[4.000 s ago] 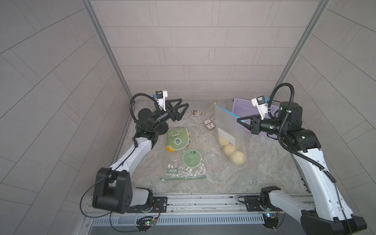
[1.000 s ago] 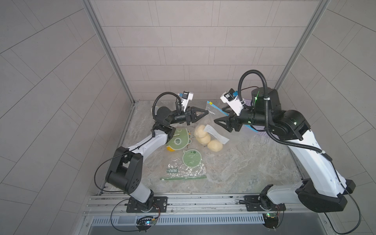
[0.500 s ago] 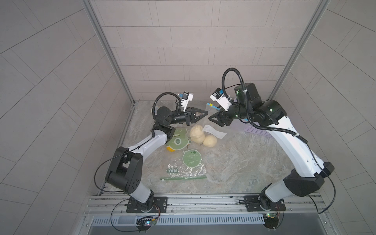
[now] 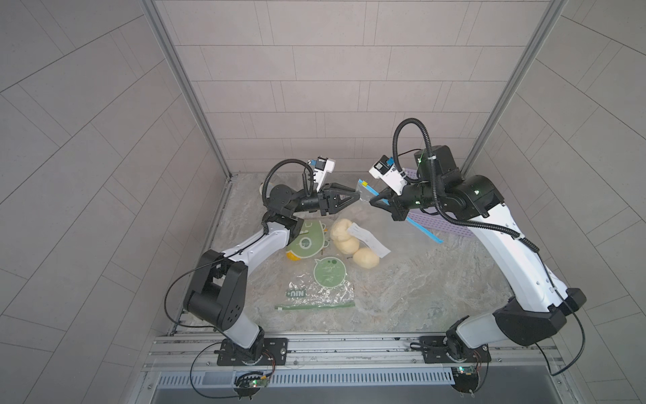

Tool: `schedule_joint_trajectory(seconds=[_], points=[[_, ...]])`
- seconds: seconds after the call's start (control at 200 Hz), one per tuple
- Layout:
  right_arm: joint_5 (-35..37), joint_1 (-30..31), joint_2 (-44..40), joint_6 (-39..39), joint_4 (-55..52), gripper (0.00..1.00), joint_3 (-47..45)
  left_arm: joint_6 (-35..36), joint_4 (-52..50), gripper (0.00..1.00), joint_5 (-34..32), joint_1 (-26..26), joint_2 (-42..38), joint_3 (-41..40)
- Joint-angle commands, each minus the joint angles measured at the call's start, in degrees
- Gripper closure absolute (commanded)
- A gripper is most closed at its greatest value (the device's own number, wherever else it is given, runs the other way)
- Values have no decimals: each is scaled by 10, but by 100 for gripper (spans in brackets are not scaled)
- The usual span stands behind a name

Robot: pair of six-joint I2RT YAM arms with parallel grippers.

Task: Open the zip-top bag and take out the pear
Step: Unzip the zipper on the zipper food storage bag.

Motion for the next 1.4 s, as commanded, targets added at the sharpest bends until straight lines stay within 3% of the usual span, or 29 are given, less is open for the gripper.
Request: schedule_joint_trajectory(seconds=[0.0,0.065,0.225,0.585,0.716,0.821,0.941,1.231,1.271,1.341,1.396], points=[[-51,0,-22,-28,-20,100,-4,-45,66,45,25,-6,0,48],[-57,0,-22,-28,-22,100,-5,-54,66,45,34,-6,9,65],[-58,-1,-22,-26,-25,100,-3,-65,66,62,58,-9,22,72],[-71,-12,-20,-21,-27,100,3,-69,66,55,79,-16,16,41],[-75,-17,-22,-18,-26,100,-1,-72,66,64,85,-15,16,37],[-76,-19,-25,-18,-22,100,-3,-72,66,79,85,-15,17,34],[-84,-26,-25,-15,-21,100,-4,-77,66,80,91,-15,20,33],[-101,-26,-21,-14,-23,100,-3,-68,67,95,82,-15,22,36],[-109,-26,-21,-13,-23,89,-1,-65,67,98,75,-15,21,38],[-124,-25,-20,-4,-16,48,9,-68,66,100,67,-16,19,48],[-123,-21,-18,3,-6,40,23,-71,66,100,68,-16,18,52]])
